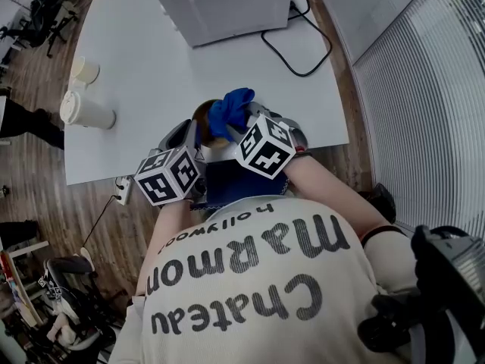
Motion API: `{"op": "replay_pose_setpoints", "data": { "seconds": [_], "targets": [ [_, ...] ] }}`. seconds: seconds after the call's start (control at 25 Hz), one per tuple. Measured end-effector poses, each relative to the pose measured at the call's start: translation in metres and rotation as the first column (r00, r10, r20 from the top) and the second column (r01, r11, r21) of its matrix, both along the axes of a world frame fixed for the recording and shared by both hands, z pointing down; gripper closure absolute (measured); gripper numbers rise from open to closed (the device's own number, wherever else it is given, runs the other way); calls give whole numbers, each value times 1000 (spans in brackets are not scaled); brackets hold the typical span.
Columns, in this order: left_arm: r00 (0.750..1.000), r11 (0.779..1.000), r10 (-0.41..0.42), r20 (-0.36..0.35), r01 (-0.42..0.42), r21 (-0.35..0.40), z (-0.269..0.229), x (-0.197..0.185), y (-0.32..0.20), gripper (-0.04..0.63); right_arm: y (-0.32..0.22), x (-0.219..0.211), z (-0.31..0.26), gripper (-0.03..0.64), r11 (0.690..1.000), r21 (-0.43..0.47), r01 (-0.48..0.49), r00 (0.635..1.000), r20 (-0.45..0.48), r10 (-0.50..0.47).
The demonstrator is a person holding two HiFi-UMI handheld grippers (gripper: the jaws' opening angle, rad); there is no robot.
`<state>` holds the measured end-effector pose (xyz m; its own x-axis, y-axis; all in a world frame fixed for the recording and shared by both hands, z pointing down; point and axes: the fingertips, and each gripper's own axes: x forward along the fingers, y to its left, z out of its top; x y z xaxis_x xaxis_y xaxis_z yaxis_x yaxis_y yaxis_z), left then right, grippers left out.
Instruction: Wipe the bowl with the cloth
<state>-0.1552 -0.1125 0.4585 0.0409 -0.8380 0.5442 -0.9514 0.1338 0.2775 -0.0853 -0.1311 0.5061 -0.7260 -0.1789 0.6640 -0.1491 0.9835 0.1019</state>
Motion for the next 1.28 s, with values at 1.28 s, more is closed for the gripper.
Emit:
{"op": "replay_pose_setpoints", "data": {
  "seconds": [1.28],
  "targets": [
    [994, 977, -74, -76, 87, 192, -50, -43, 15, 565, 46, -69, -77, 554, 884, -427, -189, 917, 246, 315]
  ]
}}
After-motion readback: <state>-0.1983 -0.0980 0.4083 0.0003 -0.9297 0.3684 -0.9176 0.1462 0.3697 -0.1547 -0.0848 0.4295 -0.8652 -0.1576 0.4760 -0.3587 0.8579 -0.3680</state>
